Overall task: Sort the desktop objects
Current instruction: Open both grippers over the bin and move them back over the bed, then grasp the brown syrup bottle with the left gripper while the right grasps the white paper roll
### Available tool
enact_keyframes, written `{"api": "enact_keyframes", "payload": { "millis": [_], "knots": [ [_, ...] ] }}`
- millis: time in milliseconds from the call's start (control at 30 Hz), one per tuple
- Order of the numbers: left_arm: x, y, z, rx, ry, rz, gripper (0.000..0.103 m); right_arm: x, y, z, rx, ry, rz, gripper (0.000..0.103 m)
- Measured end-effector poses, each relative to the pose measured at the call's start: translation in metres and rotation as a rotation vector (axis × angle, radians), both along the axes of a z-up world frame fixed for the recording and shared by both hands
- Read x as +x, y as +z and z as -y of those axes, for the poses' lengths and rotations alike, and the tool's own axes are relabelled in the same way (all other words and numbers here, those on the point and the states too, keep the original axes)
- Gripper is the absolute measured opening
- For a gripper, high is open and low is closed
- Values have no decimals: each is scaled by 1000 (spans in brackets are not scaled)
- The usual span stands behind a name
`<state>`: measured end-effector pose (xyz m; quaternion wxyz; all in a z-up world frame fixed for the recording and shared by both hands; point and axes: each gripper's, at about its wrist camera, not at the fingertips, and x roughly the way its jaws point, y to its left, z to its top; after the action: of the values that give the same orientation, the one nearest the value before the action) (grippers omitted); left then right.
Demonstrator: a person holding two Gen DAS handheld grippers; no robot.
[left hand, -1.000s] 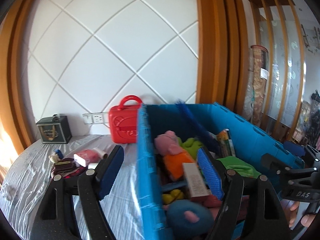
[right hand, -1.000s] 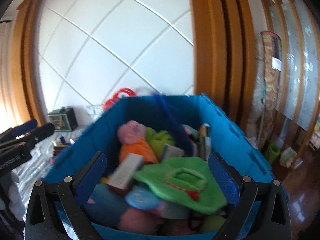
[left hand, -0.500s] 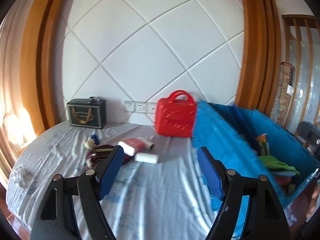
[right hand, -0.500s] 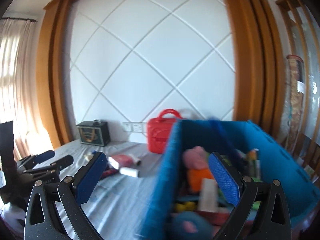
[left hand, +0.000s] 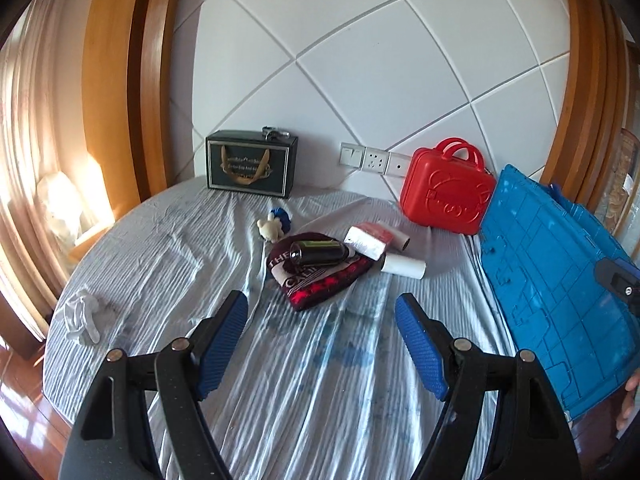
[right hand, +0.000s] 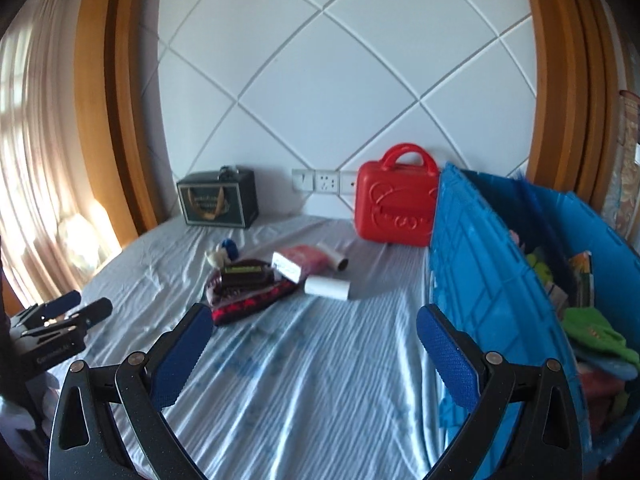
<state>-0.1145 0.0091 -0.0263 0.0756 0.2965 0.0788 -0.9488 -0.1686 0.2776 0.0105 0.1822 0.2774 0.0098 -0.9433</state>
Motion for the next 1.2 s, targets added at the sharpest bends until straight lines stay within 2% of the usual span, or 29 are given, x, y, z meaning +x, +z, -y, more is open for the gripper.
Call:
{"api": "enact_keyframes", "payload": {
  "millis": [233, 500, 667, 767, 967, 1100, 1200],
  "knots": [
    [-26, -11, 5, -28, 14, 55, 76, -39, -29, 12, -6, 31, 71, 103],
    [-75, -23, -5, -70, 26, 114, 76, -102, -70, 5, 17, 52, 156, 103],
    [-112, -35, 2, -65, 9, 165, 76, -137, -96, 6, 23, 57, 247, 103],
    [-143, -45, 10, -107, -7, 205, 76, -154, -109, 6, 25, 34, 292, 103],
    [-222, -71, 32, -140, -105, 307, 76, -195, -137, 19, 12, -6, 385, 103],
    [-278, -97, 30, -223, -193, 389, 76, -219, -153, 35, 31, -12, 426, 103],
    [-315, -119, 24, -256, -258, 444, 76, -241, -166, 45, 54, -11, 457, 103]
  ]
}}
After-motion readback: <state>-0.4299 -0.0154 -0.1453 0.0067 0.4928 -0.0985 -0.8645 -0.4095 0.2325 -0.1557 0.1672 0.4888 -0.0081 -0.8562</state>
